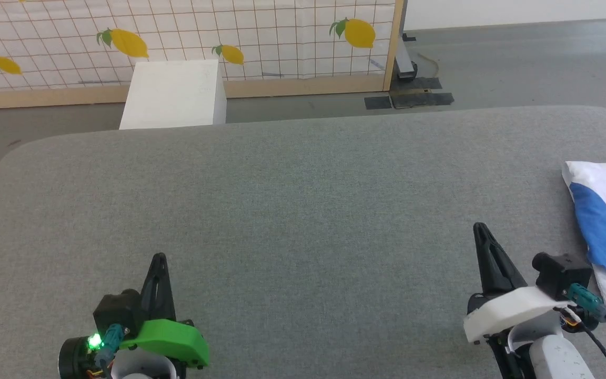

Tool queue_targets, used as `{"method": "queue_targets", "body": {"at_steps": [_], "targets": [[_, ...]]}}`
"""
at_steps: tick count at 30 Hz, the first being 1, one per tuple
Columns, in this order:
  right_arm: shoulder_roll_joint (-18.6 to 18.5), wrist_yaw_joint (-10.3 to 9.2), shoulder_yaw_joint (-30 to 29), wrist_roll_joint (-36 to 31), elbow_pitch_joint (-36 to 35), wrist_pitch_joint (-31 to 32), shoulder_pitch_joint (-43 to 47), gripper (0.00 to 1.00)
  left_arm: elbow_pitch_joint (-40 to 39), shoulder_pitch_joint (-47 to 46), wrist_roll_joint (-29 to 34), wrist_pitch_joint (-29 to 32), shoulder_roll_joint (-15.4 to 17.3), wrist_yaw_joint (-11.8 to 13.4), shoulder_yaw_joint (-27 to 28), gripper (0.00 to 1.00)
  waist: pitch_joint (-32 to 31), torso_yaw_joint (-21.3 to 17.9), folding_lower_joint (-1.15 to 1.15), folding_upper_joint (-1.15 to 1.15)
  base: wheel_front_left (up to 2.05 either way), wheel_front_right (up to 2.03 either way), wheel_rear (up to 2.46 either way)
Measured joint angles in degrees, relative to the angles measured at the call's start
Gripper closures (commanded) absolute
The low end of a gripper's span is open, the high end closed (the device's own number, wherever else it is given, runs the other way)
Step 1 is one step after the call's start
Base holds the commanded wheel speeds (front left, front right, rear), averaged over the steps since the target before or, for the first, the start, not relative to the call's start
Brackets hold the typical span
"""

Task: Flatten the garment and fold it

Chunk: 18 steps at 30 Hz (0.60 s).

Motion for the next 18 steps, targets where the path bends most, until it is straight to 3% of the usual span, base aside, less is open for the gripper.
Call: {"method": "queue_targets", "body": {"at_steps": [18], "targets": [[0.0, 0.0, -0.2, -2.6, -3.1, 2.1, 1.3, 1.0, -1.6, 0.0, 1.1, 2.3, 0.0, -0.6, 0.4, 1.0, -0.2, 0.8, 0.0, 0.0, 0.0, 0.0, 0.0]]}}
